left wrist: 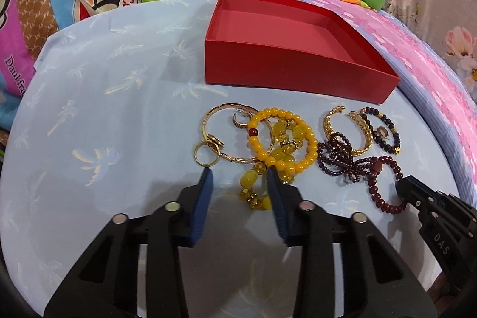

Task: Organize jewelry
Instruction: 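Grasp the yellow amber bracelet with the left tool while the right tool grasps the dark red bead bracelet, then carry both held bracelets up and over into the red box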

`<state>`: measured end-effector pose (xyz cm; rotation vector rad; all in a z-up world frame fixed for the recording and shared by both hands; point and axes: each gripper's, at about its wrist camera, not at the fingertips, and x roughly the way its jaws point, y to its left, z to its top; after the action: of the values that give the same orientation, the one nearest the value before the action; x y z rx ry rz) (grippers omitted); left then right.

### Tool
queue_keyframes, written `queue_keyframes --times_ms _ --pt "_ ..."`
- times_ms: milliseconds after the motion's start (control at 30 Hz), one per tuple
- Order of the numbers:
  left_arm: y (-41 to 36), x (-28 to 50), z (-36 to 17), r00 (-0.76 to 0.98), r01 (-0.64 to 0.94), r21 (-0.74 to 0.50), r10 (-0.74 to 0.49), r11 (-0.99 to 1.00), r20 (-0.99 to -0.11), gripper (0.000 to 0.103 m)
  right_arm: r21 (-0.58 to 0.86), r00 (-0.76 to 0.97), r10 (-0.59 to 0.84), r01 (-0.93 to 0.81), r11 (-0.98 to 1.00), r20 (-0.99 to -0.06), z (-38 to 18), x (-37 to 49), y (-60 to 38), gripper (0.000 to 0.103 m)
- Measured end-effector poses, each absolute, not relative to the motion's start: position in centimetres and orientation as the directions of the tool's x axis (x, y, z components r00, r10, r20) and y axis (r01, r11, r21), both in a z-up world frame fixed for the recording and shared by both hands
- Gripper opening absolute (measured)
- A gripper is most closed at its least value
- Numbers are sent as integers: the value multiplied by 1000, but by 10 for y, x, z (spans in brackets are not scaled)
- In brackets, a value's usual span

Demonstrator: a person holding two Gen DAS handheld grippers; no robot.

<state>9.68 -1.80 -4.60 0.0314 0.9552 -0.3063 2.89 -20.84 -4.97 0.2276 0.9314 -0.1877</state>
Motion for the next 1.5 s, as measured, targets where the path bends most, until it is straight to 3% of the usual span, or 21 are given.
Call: queue_keyframes --times_ms 100,133,467,800,900,1167,1400,1467,1500 --pt "-20 92 -46 522 299 -126 -273 946 -808 11 118 585 -55 253 960 -809 -48 23 -208 7" --pt "-21 91 -45 518 302 -129 -276 945 -809 10 120 586 -54 253 960 -809 -47 21 -209 8" --pt "-18 58 -22 531 329 -136 -302 935 -792 9 135 612 -36 232 963 -790 -32 -1 -205 7" --pt "-13 35 36 581 379 -152 -363 913 -729 8 154 684 -10 179 972 -730 14 -11 -197 7" --pt "-14 41 56 596 396 -157 -384 905 -706 0 164 702 2 164 973 -712 29 -3 -198 8" --pt "-20 71 96 661 410 -112 -379 905 -648 0 156 745 -10 153 976 -667 64 33 -206 7" --pt "-1 71 44 602 350 -136 -334 927 -726 2 148 722 -11 157 976 -692 42 20 -199 7" --pt "5 66 28 579 330 -151 -326 932 -748 7 157 710 -4 161 974 -704 34 15 -199 7" --pt "7 63 18 563 318 -159 -322 934 -761 19 162 705 0 162 973 -710 31 13 -200 7"
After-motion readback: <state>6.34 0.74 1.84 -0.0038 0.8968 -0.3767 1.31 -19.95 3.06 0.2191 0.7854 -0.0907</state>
